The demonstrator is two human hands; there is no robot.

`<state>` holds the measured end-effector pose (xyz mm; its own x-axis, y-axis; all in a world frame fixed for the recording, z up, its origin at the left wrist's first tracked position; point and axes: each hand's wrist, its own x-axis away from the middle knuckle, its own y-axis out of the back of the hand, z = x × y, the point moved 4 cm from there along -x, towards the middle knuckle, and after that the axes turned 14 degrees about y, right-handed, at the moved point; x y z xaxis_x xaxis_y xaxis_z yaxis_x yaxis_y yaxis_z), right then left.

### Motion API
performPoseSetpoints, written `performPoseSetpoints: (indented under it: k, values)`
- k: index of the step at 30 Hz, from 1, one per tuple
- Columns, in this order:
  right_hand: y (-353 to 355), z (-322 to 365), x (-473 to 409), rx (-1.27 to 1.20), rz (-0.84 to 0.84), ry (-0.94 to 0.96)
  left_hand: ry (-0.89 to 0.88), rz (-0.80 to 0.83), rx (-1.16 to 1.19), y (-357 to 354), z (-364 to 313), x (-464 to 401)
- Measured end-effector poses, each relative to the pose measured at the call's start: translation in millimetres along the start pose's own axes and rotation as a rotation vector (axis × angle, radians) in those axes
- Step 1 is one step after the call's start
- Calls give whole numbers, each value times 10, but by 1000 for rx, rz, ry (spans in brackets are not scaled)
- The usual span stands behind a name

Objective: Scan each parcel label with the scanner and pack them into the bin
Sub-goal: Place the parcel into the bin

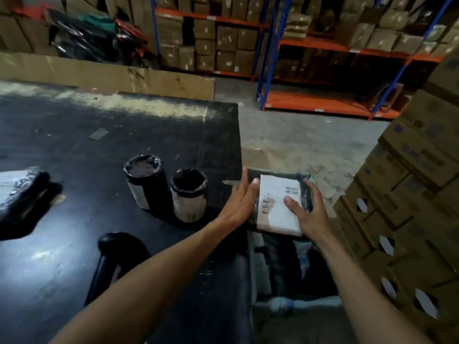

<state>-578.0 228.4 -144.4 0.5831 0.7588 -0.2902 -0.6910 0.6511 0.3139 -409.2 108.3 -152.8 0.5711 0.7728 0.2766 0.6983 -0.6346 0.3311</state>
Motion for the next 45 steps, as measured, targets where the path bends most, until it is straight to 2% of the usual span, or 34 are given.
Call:
performPoseSetpoints:
  k: [2, 4, 6, 8, 14, 22, 28, 34, 41, 45]
  values:
    - [25, -406, -10, 24, 14, -82, 63, -73, -388, -105, 240, -161]
    - [3, -796, -27, 1, 8, -152, 21, -141, -760, -162, 448, -267]
    - [-73, -1149, -65, -7, 34, -204, -57, -177, -943, -188, 609, -325]
    - [-182, -1468, -127, 6, 96, -256, -115, -216, -1009, -200, 697, -361]
    - [-630, -2092, -337, 22, 207, -353, -142, -244, -1021, -208, 702, -361]
    - [-1150, -2379, -410, -32, 312, -409, -142, -244, -1066, -206, 679, -359]
    - [-1170, -2444, -396, 245, 521, -407, -148, -239, -1059, -210, 688, -363]
    - [-1111, -2104, -411, 498, 677, -389, -161, -241, -1047, -194, 700, -349]
    - [-828, -1212, -416, 542, 618, -240, -122, -184, -920, -129, 611, -309]
    - [-677, -514, -474, 546, 502, -114, -144, -119, -718, 12, 306, -93]
